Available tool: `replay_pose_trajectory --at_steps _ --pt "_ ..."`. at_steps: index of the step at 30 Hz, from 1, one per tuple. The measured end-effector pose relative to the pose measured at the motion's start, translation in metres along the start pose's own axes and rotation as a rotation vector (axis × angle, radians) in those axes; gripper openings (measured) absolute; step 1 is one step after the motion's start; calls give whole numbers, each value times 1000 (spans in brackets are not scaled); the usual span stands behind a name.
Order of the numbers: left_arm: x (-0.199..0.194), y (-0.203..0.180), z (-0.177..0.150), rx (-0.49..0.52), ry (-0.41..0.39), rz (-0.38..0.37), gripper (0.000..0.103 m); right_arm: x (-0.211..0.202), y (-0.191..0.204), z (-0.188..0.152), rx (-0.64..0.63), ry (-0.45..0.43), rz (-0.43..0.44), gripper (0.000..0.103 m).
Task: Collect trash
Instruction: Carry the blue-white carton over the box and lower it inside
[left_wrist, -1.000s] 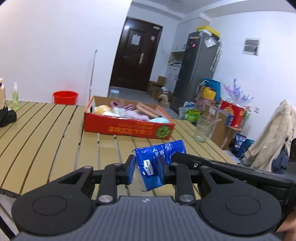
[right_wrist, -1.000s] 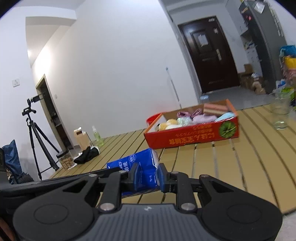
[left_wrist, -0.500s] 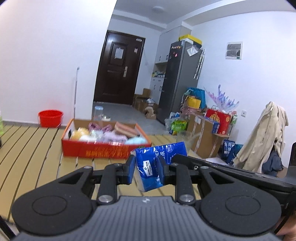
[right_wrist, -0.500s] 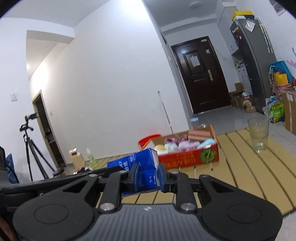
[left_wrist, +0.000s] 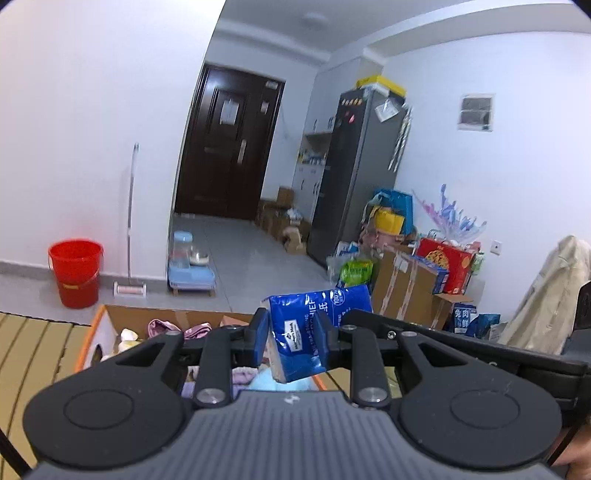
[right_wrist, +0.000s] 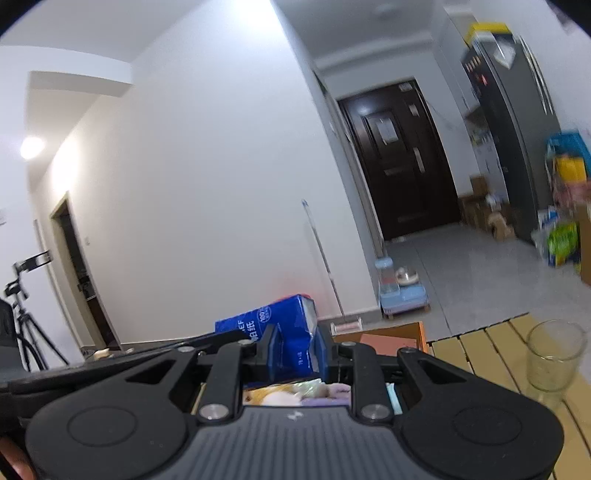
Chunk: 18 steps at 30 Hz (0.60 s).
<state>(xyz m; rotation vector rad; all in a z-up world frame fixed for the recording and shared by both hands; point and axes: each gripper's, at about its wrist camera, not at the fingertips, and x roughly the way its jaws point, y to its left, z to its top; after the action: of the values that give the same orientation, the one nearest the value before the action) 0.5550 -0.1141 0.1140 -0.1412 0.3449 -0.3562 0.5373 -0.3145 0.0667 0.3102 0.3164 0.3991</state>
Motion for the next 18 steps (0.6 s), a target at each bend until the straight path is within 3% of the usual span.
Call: replay_pose_trajectory --at_steps 5,11,15,18 --pt "95 35 1 -27 144 34 25 93 -42 8 77 120 -20 21" --pt "179 85 -37 -95 347 66 26 190 -91 -25 200 335 -76 21" --pt "200 111 -68 -156 431 93 26 224 -105 -57 245 477 -110 19" --pt "201 122 -73 -190 433 93 26 228 -99 -67 223 494 -127 19"
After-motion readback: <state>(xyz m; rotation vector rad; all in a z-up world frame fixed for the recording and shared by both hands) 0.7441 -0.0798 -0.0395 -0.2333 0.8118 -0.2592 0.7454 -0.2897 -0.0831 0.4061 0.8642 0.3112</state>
